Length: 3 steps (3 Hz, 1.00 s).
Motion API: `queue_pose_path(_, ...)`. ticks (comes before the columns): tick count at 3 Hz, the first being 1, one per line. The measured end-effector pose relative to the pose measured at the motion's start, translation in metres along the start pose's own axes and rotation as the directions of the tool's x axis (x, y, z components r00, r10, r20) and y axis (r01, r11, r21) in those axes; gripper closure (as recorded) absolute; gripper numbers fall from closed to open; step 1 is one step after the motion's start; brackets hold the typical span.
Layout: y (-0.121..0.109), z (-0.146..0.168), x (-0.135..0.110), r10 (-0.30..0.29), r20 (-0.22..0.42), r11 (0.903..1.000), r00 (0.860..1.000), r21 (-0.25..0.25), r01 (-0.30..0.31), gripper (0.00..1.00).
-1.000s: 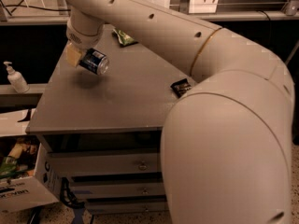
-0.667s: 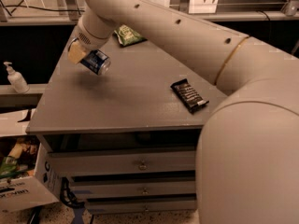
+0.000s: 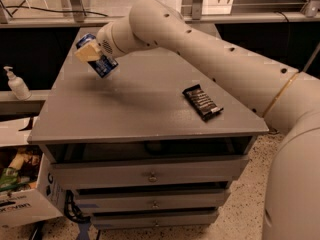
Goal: Place pepsi can upright
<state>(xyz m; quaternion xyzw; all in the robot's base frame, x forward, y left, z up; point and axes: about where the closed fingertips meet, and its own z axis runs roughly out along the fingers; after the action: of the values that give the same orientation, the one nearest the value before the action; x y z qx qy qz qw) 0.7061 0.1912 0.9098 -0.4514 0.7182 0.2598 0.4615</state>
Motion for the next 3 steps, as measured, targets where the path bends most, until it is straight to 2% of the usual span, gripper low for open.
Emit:
queue_pose_path(1,0.002,-0.003,-0.015,-0.023,0.055,0.9997,0.998,0.009,0.023,1.00)
queue_pose_path(2,0.003,-0.003,-0.003,-0.016,0.068,0.9999,0.998,0.000,0.016,1.00)
queue_pose_path(3,0.002,-0.009,0.006,0.006,0.148,1.0000,0.989,0.002,-0.006,1.00)
